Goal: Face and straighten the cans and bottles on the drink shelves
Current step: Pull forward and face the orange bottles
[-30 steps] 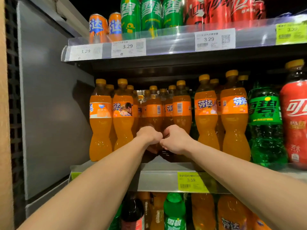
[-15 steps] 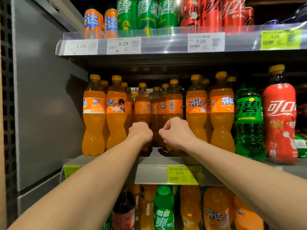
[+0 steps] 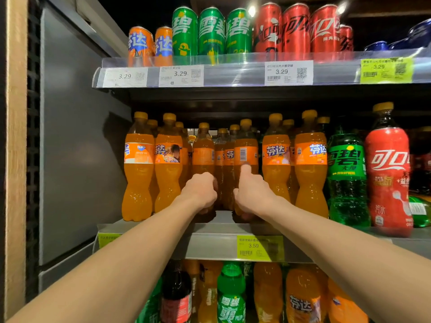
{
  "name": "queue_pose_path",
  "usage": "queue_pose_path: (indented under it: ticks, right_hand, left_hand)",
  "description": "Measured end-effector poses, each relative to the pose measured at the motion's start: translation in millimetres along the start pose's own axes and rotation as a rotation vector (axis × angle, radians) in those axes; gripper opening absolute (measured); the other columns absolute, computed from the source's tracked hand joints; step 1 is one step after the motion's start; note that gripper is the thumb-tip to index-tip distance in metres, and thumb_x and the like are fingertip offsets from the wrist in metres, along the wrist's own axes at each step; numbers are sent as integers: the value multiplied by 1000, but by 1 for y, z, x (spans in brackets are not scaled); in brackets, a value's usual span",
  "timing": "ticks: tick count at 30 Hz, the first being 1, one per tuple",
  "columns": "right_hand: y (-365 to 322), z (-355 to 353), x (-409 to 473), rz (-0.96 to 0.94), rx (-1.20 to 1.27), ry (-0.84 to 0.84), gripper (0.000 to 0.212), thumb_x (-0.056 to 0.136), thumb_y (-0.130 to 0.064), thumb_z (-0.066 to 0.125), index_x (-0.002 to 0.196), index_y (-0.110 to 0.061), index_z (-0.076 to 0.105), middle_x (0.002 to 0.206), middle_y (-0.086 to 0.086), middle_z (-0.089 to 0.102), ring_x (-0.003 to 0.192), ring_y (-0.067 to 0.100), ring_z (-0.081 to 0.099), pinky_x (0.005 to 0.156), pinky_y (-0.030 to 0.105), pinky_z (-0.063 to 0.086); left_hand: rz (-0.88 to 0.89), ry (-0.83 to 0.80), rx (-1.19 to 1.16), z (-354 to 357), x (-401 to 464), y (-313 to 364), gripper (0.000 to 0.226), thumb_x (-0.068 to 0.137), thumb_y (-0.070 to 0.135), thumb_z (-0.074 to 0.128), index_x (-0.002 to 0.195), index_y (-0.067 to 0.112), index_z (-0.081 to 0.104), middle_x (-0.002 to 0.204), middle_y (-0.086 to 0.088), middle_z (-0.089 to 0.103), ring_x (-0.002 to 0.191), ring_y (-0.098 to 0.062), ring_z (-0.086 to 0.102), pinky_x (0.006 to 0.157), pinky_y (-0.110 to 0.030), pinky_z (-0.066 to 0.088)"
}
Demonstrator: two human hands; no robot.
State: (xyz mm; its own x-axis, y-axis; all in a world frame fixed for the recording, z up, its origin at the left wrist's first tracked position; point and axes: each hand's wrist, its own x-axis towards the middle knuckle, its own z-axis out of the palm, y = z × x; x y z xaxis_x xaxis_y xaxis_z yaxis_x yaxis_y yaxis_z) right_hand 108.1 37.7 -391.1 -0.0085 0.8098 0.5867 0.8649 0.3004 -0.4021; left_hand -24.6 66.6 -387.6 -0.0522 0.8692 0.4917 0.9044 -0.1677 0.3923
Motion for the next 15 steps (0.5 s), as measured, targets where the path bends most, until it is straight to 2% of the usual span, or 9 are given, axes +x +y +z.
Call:
queue_pose_path:
  ticks: [2,4,8,13,15]
  right_hand:
    - [1,1,2,54,2,40,58,100,-14,60,147,-12,27,131,13,59,113,30,64,90,38,56]
    - [4,1,3,43,-16,45,56,100,-16,60,146,-11,28,130,12,59,113,28,65,88,36,56]
    - [9,-2,3,21,10,36,55,100,-21,62,144,-11,30,133,11,58,117,30,63,92,38,55]
    - [2,-5,2,-5,48,2,71,96,-27,68,149,-12,23,135,10,55,118,30,63,94,39,55]
    - [-1,-7,2,-18,71,-41,74,94,-31,70,148,-12,23,135,10,55,115,30,64,95,41,57]
  left_hand:
    - [18,-53,5,1,3,-1,27,97,15,62,123,17,56,103,-6,61,69,-20,67,53,-25,58]
    - [1,-70,28,2,4,-1,32,97,11,62,127,17,54,110,-7,58,76,-21,66,61,-30,63]
    - [28,-7,91,4,4,-2,33,97,2,57,127,13,54,111,-9,57,83,-22,64,75,-36,63]
    - [5,23,83,1,1,-2,32,98,4,56,130,11,53,103,-7,53,85,-22,61,69,-27,58]
    - [-37,-5,-17,-3,-3,-2,27,98,6,57,125,10,54,102,-7,57,85,-24,66,73,-30,60]
